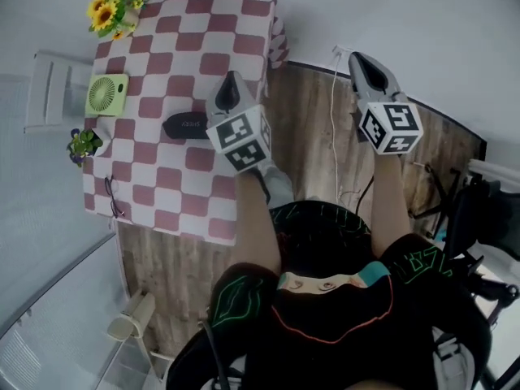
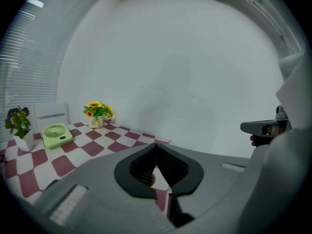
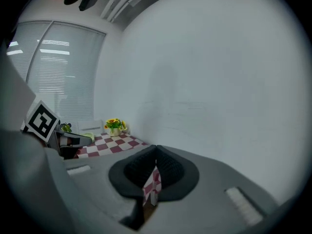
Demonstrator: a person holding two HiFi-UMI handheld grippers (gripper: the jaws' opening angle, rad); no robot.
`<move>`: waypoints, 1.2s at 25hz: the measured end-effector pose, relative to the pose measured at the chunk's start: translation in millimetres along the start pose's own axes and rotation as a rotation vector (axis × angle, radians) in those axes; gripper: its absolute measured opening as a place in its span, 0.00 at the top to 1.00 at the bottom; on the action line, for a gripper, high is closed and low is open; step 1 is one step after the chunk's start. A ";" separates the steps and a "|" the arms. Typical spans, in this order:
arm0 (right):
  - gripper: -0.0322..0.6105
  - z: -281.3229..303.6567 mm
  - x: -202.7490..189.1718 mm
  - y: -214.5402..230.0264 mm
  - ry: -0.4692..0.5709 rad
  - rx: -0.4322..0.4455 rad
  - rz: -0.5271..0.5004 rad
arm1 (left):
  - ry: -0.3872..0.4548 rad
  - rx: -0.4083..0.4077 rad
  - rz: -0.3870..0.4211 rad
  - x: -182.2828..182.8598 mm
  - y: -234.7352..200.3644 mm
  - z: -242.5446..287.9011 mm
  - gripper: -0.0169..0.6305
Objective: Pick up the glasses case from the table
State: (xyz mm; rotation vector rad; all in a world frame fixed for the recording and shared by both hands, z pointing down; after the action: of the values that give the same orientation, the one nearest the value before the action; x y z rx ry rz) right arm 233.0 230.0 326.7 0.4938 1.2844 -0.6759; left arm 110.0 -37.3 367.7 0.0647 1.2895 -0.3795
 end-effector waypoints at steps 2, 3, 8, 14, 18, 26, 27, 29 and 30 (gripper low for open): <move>0.95 27.1 8.3 -14.0 -0.001 0.058 -0.026 | 0.016 0.054 -0.021 7.8 -23.5 6.6 0.96; 0.95 39.0 12.5 -21.2 -0.001 0.086 -0.038 | 0.020 0.078 -0.029 11.0 -33.9 7.9 0.96; 0.95 89.1 32.4 -53.6 0.012 0.216 -0.061 | 0.048 0.183 -0.047 24.3 -72.2 3.1 0.96; 0.95 154.5 36.3 -105.3 -0.001 0.441 -0.078 | 0.048 0.389 -0.078 21.8 -117.1 -19.5 0.96; 0.95 204.6 39.9 -146.5 -0.006 0.646 -0.084 | 0.057 0.586 -0.100 21.6 -140.1 -38.4 0.96; 0.95 265.6 42.6 -221.7 -0.038 1.001 -0.106 | 0.036 0.893 -0.148 20.3 -137.9 -72.0 0.96; 0.95 267.0 40.2 -228.9 -0.046 1.034 -0.105 | 0.030 0.921 -0.152 17.8 -135.2 -77.5 0.96; 0.95 267.4 35.6 -242.4 -0.064 1.096 -0.109 | 0.026 0.972 -0.171 13.0 -128.6 -89.5 0.96; 0.95 267.7 34.7 -248.7 -0.070 1.123 -0.111 | 0.029 0.997 -0.179 11.8 -125.7 -95.0 0.96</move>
State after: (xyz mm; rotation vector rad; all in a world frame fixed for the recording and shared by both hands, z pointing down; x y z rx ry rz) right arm 251.1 -135.0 361.4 1.2888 0.7667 -1.4868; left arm -14.2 -133.4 349.9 0.7977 1.0274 -1.1497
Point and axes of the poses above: the fingertips, and each gripper's own axes: z forward along the fingers, y to its right, x out of its top, the point moved 10 cm from there along -z, backward along the fingers, and after that the axes turned 4 degrees about y, right-handed, at the moved point
